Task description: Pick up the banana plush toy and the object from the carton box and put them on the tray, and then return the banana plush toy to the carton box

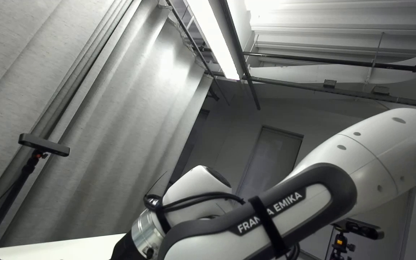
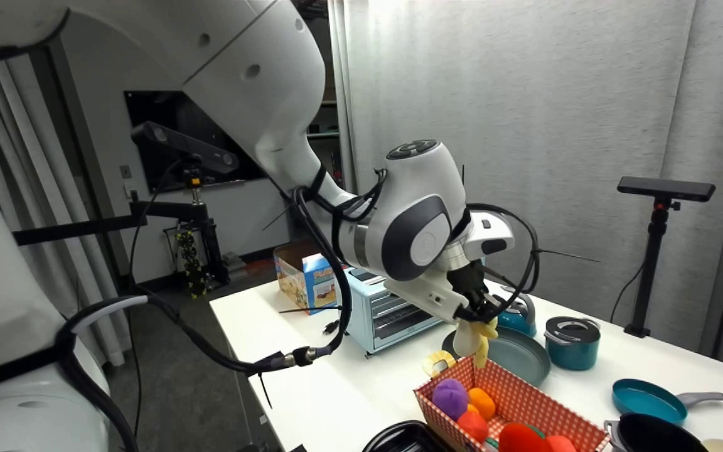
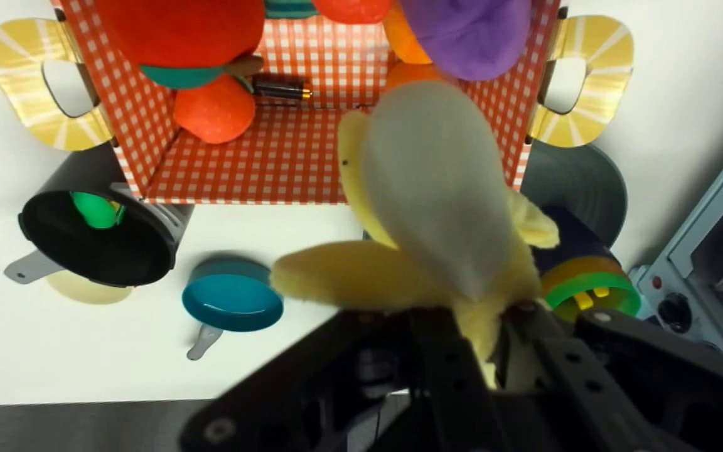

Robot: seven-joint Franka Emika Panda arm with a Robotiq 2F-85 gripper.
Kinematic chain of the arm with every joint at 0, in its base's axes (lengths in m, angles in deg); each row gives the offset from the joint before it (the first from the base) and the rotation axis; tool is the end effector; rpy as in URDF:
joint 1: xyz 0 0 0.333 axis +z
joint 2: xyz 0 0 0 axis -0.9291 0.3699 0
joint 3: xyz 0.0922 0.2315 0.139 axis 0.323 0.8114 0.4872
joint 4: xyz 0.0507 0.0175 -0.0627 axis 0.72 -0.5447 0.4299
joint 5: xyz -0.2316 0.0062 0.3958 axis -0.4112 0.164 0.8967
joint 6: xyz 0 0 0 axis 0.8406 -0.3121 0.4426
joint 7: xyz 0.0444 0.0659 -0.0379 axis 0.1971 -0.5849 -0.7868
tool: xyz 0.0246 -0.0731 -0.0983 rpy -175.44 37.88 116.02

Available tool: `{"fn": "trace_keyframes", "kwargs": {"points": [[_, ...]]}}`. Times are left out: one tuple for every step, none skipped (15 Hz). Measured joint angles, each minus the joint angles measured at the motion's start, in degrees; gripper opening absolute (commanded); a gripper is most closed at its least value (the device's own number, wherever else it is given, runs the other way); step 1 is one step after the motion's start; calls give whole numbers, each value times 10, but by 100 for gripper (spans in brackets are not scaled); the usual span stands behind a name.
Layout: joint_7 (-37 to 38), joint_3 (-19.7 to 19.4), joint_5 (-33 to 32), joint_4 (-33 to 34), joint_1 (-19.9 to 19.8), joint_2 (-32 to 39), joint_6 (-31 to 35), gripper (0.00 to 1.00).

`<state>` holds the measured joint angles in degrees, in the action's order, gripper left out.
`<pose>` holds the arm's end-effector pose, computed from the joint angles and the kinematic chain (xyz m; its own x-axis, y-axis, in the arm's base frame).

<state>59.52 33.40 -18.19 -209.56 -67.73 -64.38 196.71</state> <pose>0.5406 0.0452 0.2463 0.8934 -0.0125 0.4492 -0.0020 -0.9997 -0.0239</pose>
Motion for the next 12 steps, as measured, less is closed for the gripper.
{"fn": "trace_keyframes", "kwargs": {"points": [[27, 0, -31, 8, -6, 18, 9, 4], [56, -1, -66, 19, -11, 38, 12, 4], [84, -5, -99, 30, -14, 56, 12, 4], [109, -11, -130, 42, -14, 75, 12, 4], [132, -17, -157, 54, -14, 93, 12, 4], [151, -23, -179, 66, -13, 111, 11, 4], [165, -28, -194, 78, -11, 127, 10, 4], [176, -34, -204, 89, -8, 142, 9, 20], [183, -37, -209, 99, -5, 157, 8, 28], [188, -40, -210, 109, -3, 170, 6, 47], [191, -42, -210, 117, -1, 181, 4, 55], [193, -43, -210, 123, 1, 190, 1, 63]]}}
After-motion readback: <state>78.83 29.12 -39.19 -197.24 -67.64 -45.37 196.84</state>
